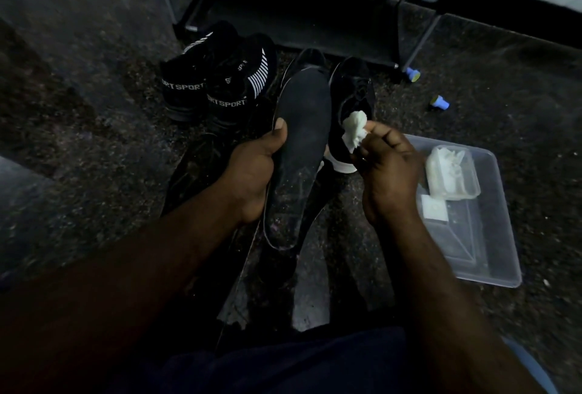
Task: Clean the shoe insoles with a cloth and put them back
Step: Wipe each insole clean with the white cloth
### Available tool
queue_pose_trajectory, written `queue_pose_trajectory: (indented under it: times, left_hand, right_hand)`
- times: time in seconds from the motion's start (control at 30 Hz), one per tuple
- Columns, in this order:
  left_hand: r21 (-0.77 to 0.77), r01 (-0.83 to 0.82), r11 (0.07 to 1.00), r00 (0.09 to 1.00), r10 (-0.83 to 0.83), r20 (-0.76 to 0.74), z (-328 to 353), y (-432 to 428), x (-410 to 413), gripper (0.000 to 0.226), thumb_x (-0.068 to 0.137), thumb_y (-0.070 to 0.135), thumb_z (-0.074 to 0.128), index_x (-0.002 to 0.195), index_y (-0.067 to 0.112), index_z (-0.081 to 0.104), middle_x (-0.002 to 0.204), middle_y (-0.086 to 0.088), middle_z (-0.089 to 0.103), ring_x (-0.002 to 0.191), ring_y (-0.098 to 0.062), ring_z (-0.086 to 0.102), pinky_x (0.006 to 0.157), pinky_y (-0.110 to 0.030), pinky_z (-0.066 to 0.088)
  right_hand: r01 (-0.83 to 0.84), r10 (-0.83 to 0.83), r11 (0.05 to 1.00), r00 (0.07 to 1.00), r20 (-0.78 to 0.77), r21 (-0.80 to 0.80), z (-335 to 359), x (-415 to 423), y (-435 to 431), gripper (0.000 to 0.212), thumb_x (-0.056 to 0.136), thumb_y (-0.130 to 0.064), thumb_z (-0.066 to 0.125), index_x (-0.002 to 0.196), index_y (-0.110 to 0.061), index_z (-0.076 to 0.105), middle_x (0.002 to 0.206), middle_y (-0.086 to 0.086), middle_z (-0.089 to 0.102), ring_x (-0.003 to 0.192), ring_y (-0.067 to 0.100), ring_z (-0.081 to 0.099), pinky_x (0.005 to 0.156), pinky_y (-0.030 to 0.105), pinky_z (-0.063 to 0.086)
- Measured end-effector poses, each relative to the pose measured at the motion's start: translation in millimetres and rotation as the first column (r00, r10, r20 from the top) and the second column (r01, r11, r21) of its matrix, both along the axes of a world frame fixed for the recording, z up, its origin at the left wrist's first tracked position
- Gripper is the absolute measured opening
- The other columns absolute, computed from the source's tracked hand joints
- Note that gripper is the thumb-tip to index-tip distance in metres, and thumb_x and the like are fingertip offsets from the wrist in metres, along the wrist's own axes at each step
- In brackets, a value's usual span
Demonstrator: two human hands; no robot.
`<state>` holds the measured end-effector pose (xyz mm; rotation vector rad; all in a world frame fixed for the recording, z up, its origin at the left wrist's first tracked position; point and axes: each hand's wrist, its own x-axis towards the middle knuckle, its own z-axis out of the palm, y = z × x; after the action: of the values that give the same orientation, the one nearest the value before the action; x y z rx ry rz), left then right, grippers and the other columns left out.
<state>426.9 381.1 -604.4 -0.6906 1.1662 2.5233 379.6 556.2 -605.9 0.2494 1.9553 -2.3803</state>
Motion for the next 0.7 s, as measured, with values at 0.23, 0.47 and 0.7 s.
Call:
queue_pose_trajectory:
  times: [0.23, 0.47, 0.7]
  left_hand:
    - [0.004, -0.021, 1.0, 1.0, 0.022, -0.004, 11, 4, 3, 0.057, 0.106, 0.048, 0.046, 0.139, 0.004, 0.061, 0.134, -0.02, 0.067, 0.107, -0.031, 0.07, 0.091, -0.04, 0.06]
    - [0.0, 0.01, 1.0, 0.999, -0.01, -0.033, 11, 4, 4, 0.053, 0.107, 0.046, 0.047, 0.139, 0.006, 0.061, 0.133, -0.016, 0.068, 0.118, -0.032, 0.067, 0.106, -0.045, 0.052]
    - [-0.006, 0.022, 1.0, 0.994, -0.023, -0.103, 9, 9, 5, 0.05, 0.093, -0.011, 0.039, 0.141, -0.007, 0.052, 0.124, -0.022, 0.065, 0.104, -0.031, 0.067, 0.092, -0.042, 0.056]
  right_hand:
    - [-0.078, 0.138, 0.952, 0.973, -0.184, 0.297, -3, 8, -8, 0.017, 0.084, -0.013, 0.065, 0.086, -0.026, 0.075, 0.088, -0.002, 0.076, 0.084, 0.013, 0.068, 0.084, 0.037, 0.056]
    - [-0.057, 0.13, 0.943, 0.97, -0.204, 0.328, -4, 11, -13, 0.021, 0.087, -0.002, 0.074, 0.1, -0.019, 0.071, 0.087, -0.006, 0.071, 0.077, 0.005, 0.065, 0.075, 0.023, 0.054]
    - [0.118, 0.132, 0.792, 0.924, -0.358, 0.599, -10, 12, -11, 0.02, 0.087, -0.017, 0.077, 0.106, -0.023, 0.079, 0.1, -0.01, 0.075, 0.094, 0.007, 0.07, 0.088, 0.038, 0.058]
